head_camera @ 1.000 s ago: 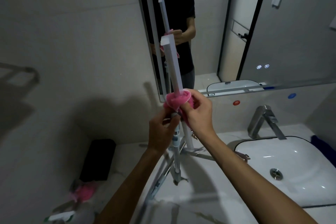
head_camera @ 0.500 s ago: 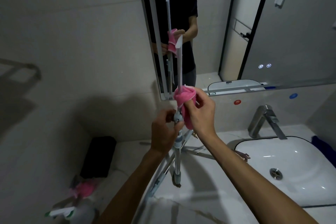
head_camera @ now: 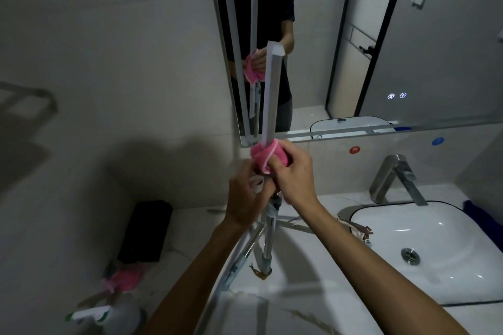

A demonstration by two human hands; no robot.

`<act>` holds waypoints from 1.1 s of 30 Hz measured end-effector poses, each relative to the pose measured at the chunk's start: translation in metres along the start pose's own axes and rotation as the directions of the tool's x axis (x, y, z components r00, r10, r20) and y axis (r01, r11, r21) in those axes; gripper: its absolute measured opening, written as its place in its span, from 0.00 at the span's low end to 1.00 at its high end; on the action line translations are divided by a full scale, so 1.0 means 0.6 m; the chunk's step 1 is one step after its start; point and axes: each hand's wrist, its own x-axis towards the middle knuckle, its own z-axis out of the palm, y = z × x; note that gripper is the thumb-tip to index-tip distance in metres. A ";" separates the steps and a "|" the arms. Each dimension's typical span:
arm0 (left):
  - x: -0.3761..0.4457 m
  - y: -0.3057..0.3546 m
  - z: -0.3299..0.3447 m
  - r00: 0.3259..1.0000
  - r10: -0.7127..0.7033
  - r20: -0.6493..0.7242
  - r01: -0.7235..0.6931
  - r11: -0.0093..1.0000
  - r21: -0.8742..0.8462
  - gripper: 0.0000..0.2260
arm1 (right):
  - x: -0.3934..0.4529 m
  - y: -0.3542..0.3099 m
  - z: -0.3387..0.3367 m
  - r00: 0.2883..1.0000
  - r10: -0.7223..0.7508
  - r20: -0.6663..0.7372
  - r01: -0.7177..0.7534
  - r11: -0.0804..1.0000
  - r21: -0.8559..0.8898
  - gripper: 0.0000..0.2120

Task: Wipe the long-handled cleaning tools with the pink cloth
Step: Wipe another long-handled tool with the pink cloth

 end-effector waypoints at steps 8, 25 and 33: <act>0.012 -0.002 -0.009 0.996 -0.014 -0.093 0.022 0.997 0.080 0.05 | 0.015 -0.018 0.002 0.997 -0.048 -0.060 0.051 0.997 0.061 0.12; 0.026 -0.010 -0.018 0.999 0.018 -0.046 -0.010 0.985 0.170 0.10 | 0.083 -0.072 0.002 0.979 -0.173 -0.107 0.189 0.969 0.158 0.07; 0.017 -0.034 -0.025 0.989 -0.050 -0.136 0.065 0.993 0.103 0.05 | 0.023 0.001 0.038 0.995 -0.087 0.053 0.086 0.996 0.021 0.13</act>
